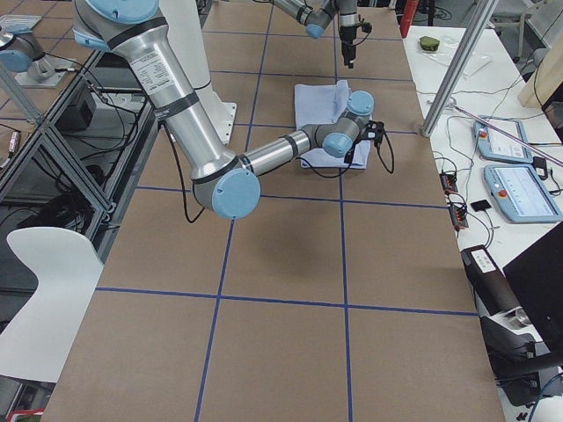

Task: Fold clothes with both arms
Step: 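Raise the opened left gripper away while the right gripper moves to the folded edge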

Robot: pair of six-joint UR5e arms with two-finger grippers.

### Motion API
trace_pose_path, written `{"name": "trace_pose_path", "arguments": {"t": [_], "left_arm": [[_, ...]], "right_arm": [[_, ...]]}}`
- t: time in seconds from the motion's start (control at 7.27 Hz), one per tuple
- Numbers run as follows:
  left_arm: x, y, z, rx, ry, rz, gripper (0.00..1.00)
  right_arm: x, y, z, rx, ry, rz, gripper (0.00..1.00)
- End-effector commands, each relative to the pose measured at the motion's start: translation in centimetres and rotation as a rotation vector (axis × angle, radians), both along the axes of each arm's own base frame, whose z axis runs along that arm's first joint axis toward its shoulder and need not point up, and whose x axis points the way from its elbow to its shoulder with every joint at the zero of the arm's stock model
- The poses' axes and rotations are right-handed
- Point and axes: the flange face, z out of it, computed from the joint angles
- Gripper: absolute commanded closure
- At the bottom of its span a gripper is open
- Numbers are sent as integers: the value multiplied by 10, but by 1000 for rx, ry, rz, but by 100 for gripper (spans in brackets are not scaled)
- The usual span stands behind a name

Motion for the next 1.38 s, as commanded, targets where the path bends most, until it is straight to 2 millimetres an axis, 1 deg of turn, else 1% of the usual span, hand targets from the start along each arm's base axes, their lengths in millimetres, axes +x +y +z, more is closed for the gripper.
{"name": "trace_pose_path", "arguments": {"t": [0.0, 0.28, 0.55, 0.69, 0.83, 0.96, 1.1, 1.24], "left_arm": [[-2, 2, -9, -23, 17, -19, 1], [-7, 7, -21, -27, 35, -32, 1], [-11, 13, -36, -30, 57, -46, 1], [-12, 17, -44, -35, 70, -50, 1], [-13, 18, -48, -36, 75, -52, 1], [-14, 18, -48, -37, 75, -54, 1], [-15, 19, -49, -34, 77, -54, 1], [-15, 20, -50, -33, 78, -54, 1]], "right_arm": [[-24, 50, 24, 6, 27, -43, 0], [-30, 85, 30, 17, 30, -72, 0], [-60, 108, 35, 22, 55, -103, 0], [-64, 112, 36, 21, 56, -113, 2], [-67, 113, 38, 17, 61, -118, 8], [-72, 115, 38, 16, 62, -126, 24], [-74, 116, 35, 19, 60, -129, 47], [-77, 117, 32, 21, 56, -133, 76]]}}
